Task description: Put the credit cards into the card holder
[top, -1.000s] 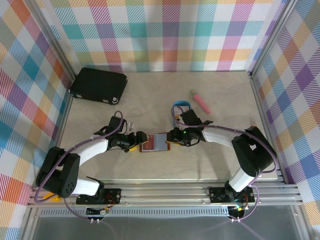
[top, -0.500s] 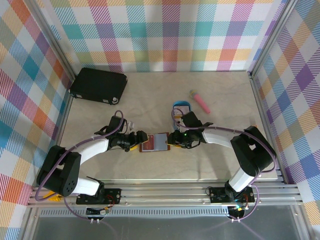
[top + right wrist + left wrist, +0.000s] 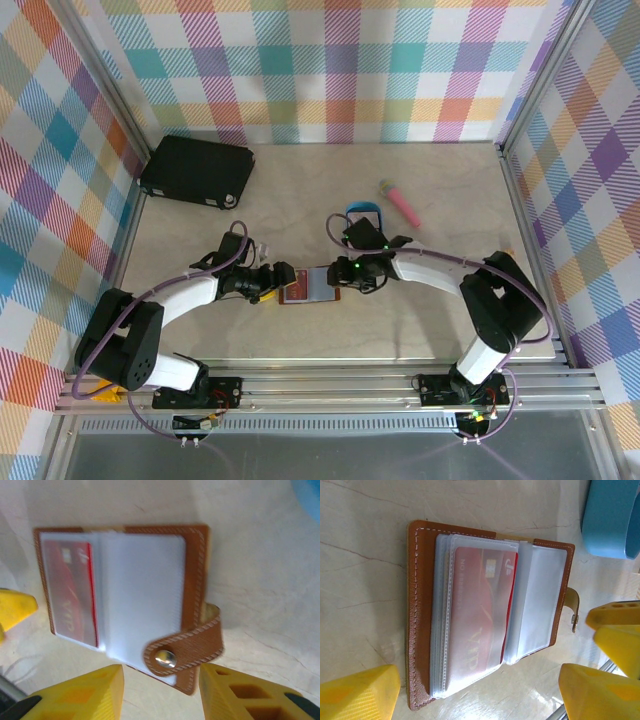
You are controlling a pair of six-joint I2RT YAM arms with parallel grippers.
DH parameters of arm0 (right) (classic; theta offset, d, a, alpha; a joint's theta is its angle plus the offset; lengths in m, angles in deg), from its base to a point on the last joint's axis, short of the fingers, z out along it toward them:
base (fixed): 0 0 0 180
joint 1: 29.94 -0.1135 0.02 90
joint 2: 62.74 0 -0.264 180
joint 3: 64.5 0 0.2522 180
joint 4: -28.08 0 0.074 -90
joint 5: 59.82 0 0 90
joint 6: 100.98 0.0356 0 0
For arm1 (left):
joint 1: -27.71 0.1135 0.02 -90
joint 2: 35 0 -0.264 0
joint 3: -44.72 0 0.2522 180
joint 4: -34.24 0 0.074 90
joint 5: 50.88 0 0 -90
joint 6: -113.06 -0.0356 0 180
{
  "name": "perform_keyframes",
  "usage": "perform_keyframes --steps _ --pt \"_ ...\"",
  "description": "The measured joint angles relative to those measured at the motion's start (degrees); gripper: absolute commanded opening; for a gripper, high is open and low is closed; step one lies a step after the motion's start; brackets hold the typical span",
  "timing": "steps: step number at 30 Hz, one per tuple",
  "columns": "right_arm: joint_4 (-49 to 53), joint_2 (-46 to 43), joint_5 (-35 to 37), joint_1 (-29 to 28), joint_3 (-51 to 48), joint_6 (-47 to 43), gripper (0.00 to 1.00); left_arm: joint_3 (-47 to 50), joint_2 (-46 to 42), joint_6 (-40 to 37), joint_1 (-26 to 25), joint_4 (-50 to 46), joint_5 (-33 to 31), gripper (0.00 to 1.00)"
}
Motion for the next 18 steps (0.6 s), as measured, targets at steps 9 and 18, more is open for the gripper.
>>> perform_keyframes --steps 9,18 --pt "12.15 7.91 12.79 -4.79 11.41 -0.48 0.48 0.00 0.00 0.00 0.00 -0.02 0.00 0.83" --pt "18.93 12.04 17.44 -5.84 15.87 -1.62 0.48 0.00 0.00 0.00 0.00 0.00 0.00 0.83"
